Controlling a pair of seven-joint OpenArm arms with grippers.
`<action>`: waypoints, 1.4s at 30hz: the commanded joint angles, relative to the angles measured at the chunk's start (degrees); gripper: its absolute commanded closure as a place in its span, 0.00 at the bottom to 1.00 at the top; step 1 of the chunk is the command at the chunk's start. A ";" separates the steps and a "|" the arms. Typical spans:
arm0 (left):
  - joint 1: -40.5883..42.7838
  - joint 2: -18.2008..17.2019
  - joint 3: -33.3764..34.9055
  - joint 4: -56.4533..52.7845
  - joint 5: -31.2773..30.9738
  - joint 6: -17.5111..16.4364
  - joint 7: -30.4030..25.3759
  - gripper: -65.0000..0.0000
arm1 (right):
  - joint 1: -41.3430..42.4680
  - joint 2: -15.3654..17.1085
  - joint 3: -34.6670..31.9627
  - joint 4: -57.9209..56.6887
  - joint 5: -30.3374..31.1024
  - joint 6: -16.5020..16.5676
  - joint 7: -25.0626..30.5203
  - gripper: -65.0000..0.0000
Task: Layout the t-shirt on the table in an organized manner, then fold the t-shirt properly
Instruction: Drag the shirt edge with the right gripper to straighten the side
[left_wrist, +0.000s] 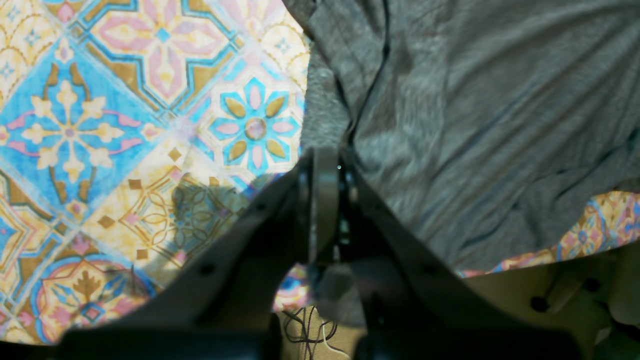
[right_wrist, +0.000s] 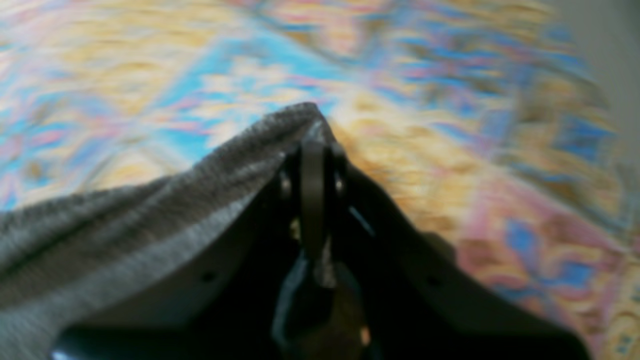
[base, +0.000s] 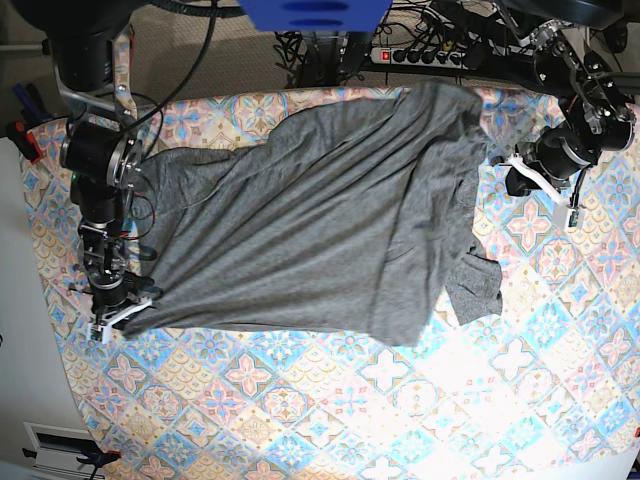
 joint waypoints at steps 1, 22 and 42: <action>0.04 -0.67 -0.18 1.06 -0.88 0.14 -0.53 1.00 | 2.41 0.31 0.19 0.89 0.65 0.12 1.78 1.00; 1.27 0.91 -0.09 1.06 -0.88 0.14 -0.53 1.00 | -3.13 2.50 0.54 9.16 0.65 -0.06 1.61 0.57; -0.40 0.56 0.26 0.97 -0.88 -0.12 -0.53 1.00 | -41.11 -6.20 8.10 67.71 0.65 6.88 -14.75 0.46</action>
